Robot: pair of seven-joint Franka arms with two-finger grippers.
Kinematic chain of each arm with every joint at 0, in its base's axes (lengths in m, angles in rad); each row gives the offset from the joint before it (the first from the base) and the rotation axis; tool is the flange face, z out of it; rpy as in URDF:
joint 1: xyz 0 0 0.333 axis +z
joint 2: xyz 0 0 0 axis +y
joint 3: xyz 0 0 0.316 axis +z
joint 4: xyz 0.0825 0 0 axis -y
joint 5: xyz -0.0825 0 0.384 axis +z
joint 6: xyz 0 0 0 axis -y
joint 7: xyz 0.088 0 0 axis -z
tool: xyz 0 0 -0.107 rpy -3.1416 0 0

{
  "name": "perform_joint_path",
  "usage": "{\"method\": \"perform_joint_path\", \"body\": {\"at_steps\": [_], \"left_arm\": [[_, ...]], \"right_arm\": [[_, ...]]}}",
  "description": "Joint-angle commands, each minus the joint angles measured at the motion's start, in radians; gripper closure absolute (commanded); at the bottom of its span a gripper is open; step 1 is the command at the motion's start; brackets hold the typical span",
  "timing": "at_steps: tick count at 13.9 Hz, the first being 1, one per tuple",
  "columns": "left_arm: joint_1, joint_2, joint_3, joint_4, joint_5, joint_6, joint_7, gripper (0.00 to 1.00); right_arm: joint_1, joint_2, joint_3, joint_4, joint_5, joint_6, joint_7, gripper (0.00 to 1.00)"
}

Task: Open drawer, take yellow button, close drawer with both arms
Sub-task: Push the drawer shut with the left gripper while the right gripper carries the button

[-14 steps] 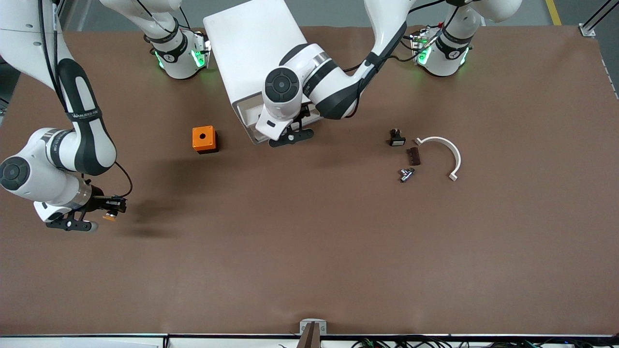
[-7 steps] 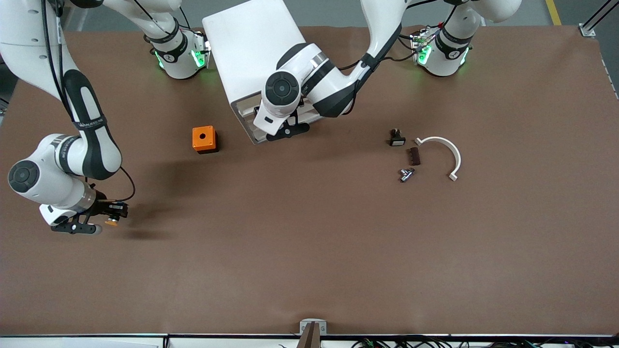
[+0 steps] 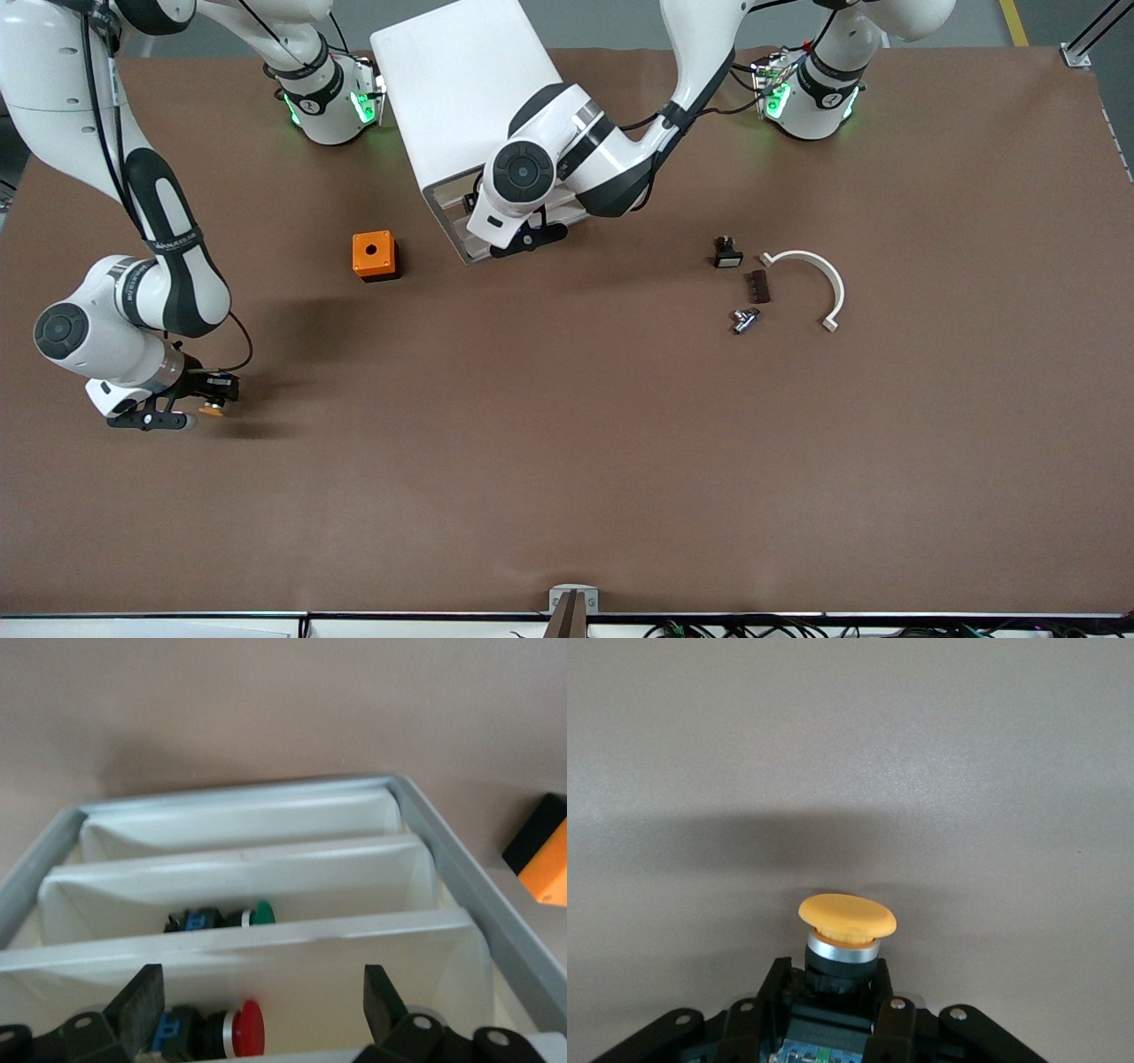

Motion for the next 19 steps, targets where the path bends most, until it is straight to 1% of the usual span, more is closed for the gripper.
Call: {"method": "perform_joint_path", "body": {"at_steps": [1, 4, 5, 6, 7, 9, 12, 15, 19], "left_arm": [[-0.022, -0.004, 0.000, -0.016, -0.058, 0.008, 0.013, 0.01], [-0.022, -0.004, 0.000, -0.019, -0.059, 0.008, 0.013, 0.01], [-0.019, -0.004, 0.002, -0.019, -0.058, 0.008, 0.013, 0.01], [-0.012, -0.007, 0.003, -0.019, -0.055, 0.008, 0.013, 0.01], [-0.005, -0.010, 0.006, -0.021, -0.052, 0.008, 0.013, 0.01], [0.033, -0.029, 0.011, -0.018, -0.046, 0.008, 0.013, 0.01], [0.122, -0.076, 0.011, -0.019, -0.035, 0.001, 0.013, 0.01], [0.195, -0.107, 0.011, -0.019, 0.057, -0.007, 0.013, 0.01], [0.280, -0.142, 0.010, -0.019, 0.096, -0.030, 0.009, 0.01]], "right_arm": [[-0.021, 0.002, 0.018, 0.010, 0.002, -0.003, -0.045, 1.00], [-0.021, 0.003, 0.018, 0.010, 0.004, -0.003, -0.044, 0.98], [-0.018, 0.003, 0.017, 0.011, 0.004, -0.008, -0.044, 0.73], [-0.018, 0.003, 0.018, 0.010, 0.004, -0.009, -0.039, 0.17], [-0.018, 0.003, 0.018, 0.010, 0.004, -0.011, -0.038, 0.00], [-0.019, 0.003, 0.018, 0.010, 0.004, -0.011, -0.039, 0.00], [-0.019, 0.005, 0.017, 0.010, 0.004, -0.011, -0.042, 0.00], [-0.019, 0.005, 0.018, 0.010, 0.004, -0.009, -0.044, 0.00], [-0.018, 0.003, 0.017, 0.010, 0.004, -0.011, -0.042, 0.00]]}}
